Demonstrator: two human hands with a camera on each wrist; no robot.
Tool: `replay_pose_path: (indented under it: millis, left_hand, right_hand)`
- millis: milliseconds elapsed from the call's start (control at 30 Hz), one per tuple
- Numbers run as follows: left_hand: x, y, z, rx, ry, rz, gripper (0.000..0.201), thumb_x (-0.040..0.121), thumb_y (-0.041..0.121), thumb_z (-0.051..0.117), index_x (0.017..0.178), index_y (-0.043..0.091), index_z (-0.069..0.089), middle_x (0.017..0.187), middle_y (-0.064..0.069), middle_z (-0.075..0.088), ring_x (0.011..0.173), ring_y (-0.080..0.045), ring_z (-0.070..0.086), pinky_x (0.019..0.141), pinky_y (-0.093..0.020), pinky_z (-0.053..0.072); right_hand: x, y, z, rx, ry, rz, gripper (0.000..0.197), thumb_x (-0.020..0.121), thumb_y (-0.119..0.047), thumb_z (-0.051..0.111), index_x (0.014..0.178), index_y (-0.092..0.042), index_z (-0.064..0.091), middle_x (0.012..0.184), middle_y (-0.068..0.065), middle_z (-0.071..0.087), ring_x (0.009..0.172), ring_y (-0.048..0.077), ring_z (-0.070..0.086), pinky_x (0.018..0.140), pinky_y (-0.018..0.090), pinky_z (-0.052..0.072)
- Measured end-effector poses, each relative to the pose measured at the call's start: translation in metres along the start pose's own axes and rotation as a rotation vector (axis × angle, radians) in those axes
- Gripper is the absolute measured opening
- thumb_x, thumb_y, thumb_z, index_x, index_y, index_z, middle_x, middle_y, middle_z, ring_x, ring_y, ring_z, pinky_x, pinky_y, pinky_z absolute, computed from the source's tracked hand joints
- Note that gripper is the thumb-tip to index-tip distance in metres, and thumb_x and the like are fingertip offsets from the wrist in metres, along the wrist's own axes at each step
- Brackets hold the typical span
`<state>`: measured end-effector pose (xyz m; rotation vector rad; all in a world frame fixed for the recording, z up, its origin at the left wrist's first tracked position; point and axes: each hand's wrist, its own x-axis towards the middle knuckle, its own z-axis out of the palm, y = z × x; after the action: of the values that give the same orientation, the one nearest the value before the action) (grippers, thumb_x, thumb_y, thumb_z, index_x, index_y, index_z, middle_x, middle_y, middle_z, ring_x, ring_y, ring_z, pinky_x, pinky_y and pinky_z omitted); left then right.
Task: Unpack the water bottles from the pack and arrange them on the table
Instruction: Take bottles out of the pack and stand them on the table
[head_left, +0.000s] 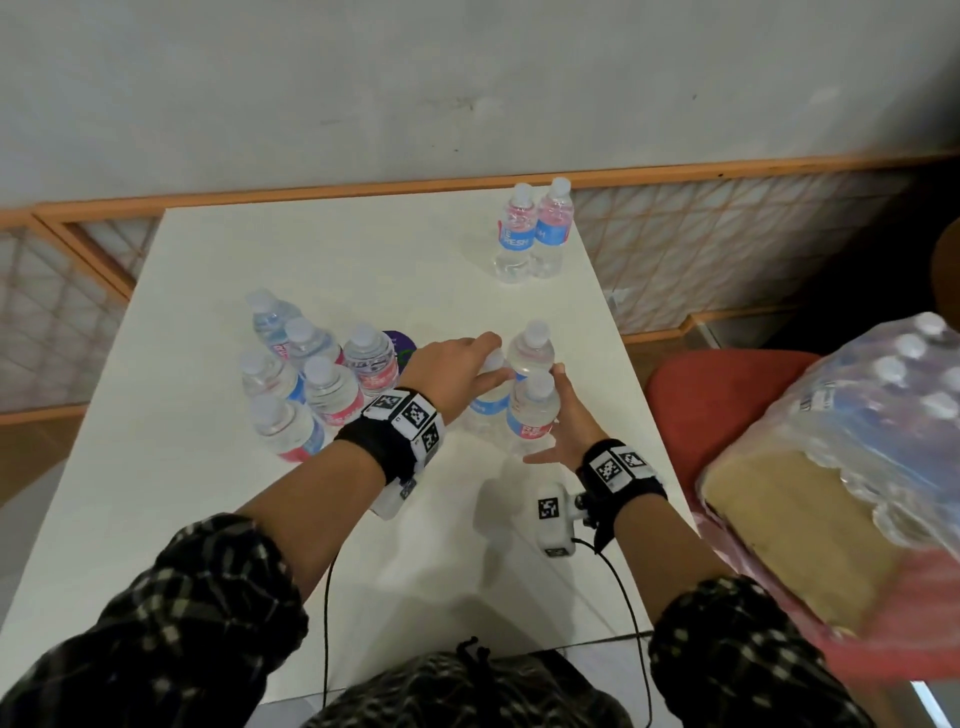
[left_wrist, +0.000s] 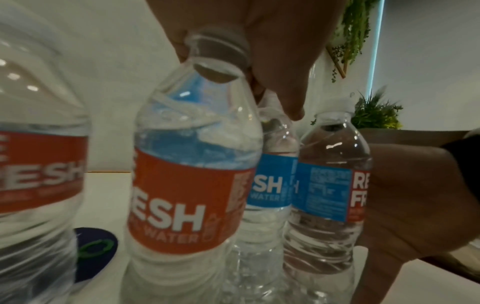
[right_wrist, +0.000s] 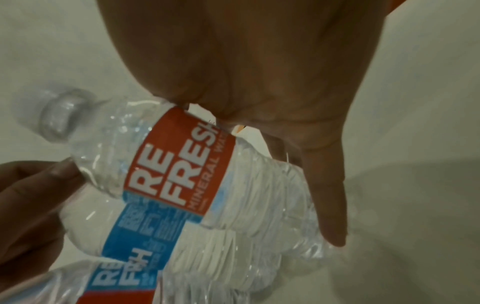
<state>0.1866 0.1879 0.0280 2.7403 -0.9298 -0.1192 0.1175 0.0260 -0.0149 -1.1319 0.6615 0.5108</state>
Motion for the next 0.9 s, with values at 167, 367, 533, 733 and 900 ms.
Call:
replay_pose_path:
  millis: [167, 367, 533, 733, 900]
  left_hand:
    - [-0.032, -0.03, -0.002, -0.061, 0.051, -0.083, 0.044, 0.094, 0.049, 0.044, 0.119, 0.014, 0.048, 0.097, -0.012, 0.065, 0.088, -0.033, 0.061, 0.063, -0.033, 0.04]
    - [-0.059, -0.062, -0.014, -0.123, 0.137, -0.191, 0.036, 0.094, 0.04, 0.049, 0.121, 0.016, 0.052, 0.101, -0.01, 0.066, 0.093, -0.03, 0.062, 0.064, -0.031, 0.042]
    - [-0.074, -0.078, -0.019, -0.114, 0.15, -0.229, 0.044, 0.095, 0.044, 0.043, 0.135, 0.023, 0.043, 0.11, -0.007, 0.062, 0.094, -0.027, 0.061, 0.068, -0.033, 0.046]
    - [-0.102, -0.087, -0.049, -0.203, 0.501, -0.225, 0.041, 0.095, 0.045, 0.046, 0.13, 0.024, 0.051, 0.092, 0.005, 0.063, 0.083, -0.015, 0.058, 0.07, -0.027, 0.045]
    - [-0.116, -0.154, -0.042, -0.589, 0.664, -0.465, 0.045, 0.093, 0.045, 0.047, 0.131, 0.022, 0.05, 0.128, -0.001, 0.054, 0.121, -0.02, 0.048, 0.102, -0.043, 0.042]
  right_hand:
    - [0.008, 0.017, 0.035, -0.162, 0.047, -0.014, 0.068, 0.081, -0.081, 0.021, 0.132, -0.041, 0.044, 0.118, -0.004, 0.057, 0.106, 0.02, 0.055, 0.091, 0.053, 0.048]
    - [0.014, 0.037, 0.092, -0.231, 0.037, -0.113, 0.081, 0.057, -0.097, 0.028, 0.13, -0.062, 0.026, 0.145, -0.01, 0.04, 0.126, 0.029, 0.045, 0.077, 0.054, 0.053]
    - [0.014, 0.043, 0.122, -0.191, 0.032, -0.149, 0.07, 0.073, -0.084, 0.036, 0.133, -0.066, 0.006, 0.152, -0.012, 0.028, 0.134, 0.032, 0.035, 0.082, 0.067, 0.046]
    - [0.018, 0.048, 0.121, -0.112, 0.062, -0.102, 0.086, 0.07, -0.086, 0.039, 0.137, -0.062, -0.01, 0.155, -0.016, 0.02, 0.14, 0.027, 0.029, 0.101, 0.067, 0.03]
    - [0.023, 0.05, 0.13, -0.061, 0.027, -0.118, 0.082, 0.067, -0.085, 0.044, 0.136, -0.064, 0.004, 0.152, -0.014, 0.026, 0.135, 0.032, 0.034, 0.092, 0.072, 0.034]
